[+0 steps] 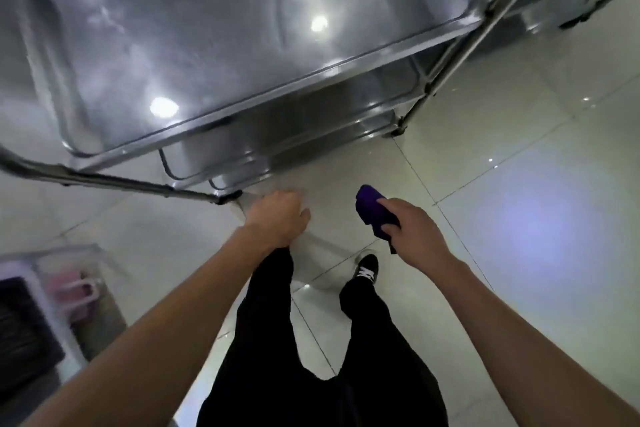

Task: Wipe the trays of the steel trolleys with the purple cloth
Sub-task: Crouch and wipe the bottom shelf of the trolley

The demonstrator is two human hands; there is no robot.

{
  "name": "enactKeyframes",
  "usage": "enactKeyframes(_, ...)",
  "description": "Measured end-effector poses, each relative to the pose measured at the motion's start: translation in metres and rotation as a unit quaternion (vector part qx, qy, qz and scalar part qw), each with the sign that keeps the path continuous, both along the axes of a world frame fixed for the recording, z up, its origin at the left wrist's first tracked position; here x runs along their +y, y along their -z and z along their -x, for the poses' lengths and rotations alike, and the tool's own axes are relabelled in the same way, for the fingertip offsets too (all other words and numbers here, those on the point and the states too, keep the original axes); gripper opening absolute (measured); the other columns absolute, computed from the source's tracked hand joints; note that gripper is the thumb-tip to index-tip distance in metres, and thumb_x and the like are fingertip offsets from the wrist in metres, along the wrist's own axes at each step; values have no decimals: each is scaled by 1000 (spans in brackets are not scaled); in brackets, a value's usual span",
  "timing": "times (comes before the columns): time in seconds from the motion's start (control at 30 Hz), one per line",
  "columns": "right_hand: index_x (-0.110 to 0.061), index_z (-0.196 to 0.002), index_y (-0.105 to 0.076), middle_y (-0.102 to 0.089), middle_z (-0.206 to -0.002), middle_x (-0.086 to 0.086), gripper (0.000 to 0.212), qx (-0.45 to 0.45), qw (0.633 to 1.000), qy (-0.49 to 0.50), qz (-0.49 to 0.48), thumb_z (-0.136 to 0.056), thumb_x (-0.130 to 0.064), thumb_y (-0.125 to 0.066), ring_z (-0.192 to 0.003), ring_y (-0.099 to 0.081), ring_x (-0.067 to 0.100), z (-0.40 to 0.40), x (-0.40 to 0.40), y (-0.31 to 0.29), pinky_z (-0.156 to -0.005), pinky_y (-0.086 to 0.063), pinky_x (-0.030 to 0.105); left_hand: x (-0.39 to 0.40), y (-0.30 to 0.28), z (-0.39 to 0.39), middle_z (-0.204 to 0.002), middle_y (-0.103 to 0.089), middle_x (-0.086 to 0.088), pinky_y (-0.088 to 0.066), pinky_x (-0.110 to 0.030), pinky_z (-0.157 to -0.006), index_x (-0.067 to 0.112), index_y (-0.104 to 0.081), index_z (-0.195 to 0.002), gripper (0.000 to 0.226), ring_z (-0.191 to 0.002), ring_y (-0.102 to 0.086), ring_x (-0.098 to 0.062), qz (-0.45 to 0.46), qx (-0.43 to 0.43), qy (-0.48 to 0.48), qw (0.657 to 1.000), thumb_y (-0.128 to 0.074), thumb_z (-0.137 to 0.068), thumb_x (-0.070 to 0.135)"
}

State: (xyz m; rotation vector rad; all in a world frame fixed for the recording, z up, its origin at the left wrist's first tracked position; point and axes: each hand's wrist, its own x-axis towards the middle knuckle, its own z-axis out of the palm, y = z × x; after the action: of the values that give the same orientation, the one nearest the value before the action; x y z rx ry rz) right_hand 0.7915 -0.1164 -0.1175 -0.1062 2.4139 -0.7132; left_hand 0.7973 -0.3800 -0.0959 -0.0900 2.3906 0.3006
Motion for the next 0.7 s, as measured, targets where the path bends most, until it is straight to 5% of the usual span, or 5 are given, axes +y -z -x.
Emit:
enactKeyframes(0.27,-27,-140,-53,-58,-133,-10,53,-31,997,-65,36,-91,-8,-62,-111,-59,17,0,-17,59,-94,-51,38,-17,51,-99,-149,-50,5,-43,-40,-105,28,-44,-148,49,-132,-50,-20,-8,1,-142,990,-42,-102,43)
enactKeyframes(0.43,-24,-140,-54,-60,-126,-14,52,-27,992,-118,45,-92,-7,-62,-110,-57,12,-27,-65,114,-92,-45,27,-69,101,-157,-145,-54,6,-46,-39,-101,28,-48,-146,47,-128,-54,-19,1,18,-224,974,-45,-101,42)
enactKeyframes(0.7,-26,-136,-57,-63,-122,-10,50,-7,985,-168,48,-91,-5,-63,-107,-59,12,-75,-157,160,-95,-49,32,-145,157,-230,-144,-55,3,-49,-41,-98,25,-47,-147,48,-128,-54,-23,-15,80,-279,957,-46,-102,40)
